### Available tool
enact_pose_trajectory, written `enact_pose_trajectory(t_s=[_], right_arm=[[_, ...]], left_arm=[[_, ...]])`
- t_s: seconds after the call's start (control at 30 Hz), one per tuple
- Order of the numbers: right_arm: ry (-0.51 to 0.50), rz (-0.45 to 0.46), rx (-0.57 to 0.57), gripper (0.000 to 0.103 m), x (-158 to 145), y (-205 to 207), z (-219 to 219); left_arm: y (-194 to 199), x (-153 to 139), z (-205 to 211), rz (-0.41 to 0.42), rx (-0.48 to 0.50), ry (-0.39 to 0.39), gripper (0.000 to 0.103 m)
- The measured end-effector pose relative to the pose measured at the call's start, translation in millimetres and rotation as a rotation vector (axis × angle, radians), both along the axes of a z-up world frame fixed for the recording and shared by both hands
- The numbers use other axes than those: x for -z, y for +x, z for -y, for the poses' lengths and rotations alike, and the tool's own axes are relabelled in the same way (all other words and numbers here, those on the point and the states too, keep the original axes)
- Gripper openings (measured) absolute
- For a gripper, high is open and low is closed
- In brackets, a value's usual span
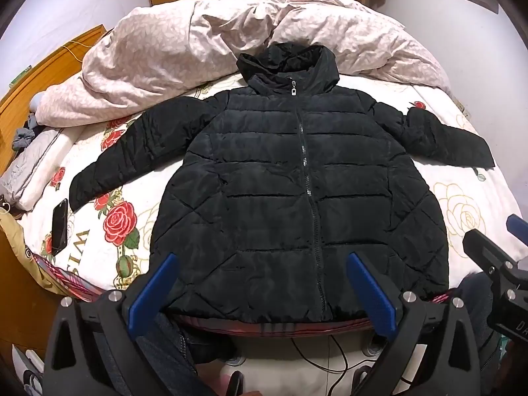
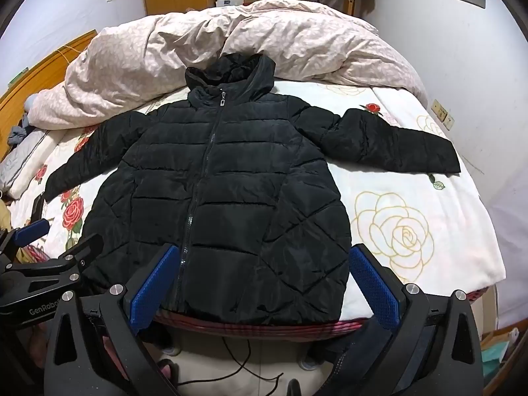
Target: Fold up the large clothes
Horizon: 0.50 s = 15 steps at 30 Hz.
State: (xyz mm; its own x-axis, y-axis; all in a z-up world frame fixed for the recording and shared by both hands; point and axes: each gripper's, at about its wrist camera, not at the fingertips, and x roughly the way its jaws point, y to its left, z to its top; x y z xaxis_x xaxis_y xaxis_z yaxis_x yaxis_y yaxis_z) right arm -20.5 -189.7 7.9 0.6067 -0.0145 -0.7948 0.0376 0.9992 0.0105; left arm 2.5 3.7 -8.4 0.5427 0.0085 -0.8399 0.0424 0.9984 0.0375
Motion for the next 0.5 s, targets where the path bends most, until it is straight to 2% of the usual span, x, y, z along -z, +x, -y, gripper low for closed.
enact_pose_trajectory(t_s=[0.5], right_arm=[[0.004, -0.003, 0.001, 0.102, 1.5, 2.4, -0.1]], left_arm=[[1.0, 0.9, -2.0, -0.004, -0.001, 0.000, 0.103]])
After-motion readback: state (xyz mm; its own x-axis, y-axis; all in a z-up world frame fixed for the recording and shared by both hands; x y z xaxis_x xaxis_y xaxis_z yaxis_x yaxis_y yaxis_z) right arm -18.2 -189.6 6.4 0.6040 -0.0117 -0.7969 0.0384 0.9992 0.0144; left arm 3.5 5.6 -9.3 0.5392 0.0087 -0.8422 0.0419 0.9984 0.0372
